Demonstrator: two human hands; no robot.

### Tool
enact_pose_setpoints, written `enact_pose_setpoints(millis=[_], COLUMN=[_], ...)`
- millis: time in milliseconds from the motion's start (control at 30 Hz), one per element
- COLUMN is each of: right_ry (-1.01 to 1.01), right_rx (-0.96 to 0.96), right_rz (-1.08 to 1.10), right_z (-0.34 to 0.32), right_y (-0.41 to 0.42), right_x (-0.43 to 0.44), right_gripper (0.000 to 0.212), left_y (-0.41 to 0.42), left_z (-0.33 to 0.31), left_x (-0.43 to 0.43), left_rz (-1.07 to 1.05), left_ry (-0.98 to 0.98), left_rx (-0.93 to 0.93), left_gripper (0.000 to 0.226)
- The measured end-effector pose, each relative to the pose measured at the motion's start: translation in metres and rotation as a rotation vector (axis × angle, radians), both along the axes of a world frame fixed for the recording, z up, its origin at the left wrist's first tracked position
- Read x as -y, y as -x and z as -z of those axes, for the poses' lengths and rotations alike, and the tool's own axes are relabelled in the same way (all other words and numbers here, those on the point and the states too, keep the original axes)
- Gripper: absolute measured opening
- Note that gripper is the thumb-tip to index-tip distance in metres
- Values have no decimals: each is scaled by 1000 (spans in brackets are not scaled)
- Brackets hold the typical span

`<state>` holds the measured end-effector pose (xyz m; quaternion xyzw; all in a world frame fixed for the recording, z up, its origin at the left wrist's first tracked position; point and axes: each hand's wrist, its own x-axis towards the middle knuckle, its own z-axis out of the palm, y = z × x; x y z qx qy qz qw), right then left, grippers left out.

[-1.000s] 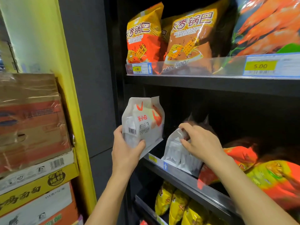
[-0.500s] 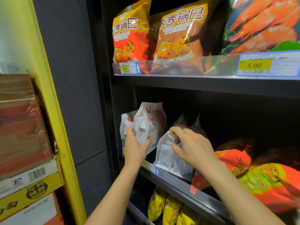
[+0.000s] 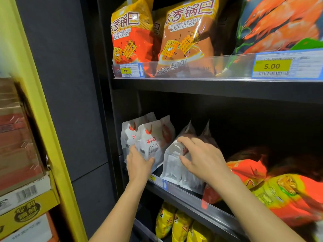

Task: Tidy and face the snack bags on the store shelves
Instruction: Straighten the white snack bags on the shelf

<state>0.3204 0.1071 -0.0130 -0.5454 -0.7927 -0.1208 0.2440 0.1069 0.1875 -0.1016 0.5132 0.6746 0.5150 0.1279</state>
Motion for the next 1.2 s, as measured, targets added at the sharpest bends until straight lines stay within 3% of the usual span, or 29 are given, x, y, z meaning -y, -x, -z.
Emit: enact_pose_setpoints(millis=[200,333,467,567,767,967,1100,1200], right_ry=[4,11,6,5,-2,-7,-17,-22], right_rx=[-6,-4,-19,-32,3,58,62,56], right_rz=[-14,-17,-14,-7,45,63,59,48], right_z=[-1,-3,-2,-4,-2,2,0,0], right_y=[1,1,2,0,-9,-13,-14,-13], right_x=[1,3,2,6,11,14,17,17], right_gripper=[53,56,66,70,48,32,31,30], left_y=[-4,-21,-47,-59,-69,-75,-74,-65], left_z=[-3,-7,-18,-18,-16,-25,-24,-30], left_x=[16,48,63,58,52,49,47,54], left_rz=[-32,52,356,420,378,321,275,241], left_ry=[-81,-338,-235,-173,-123,-11,-71,-148], left_rx=[59,60,41,16,39,38,65,95], left_gripper=[100,71,73,81,83,100,75,69])
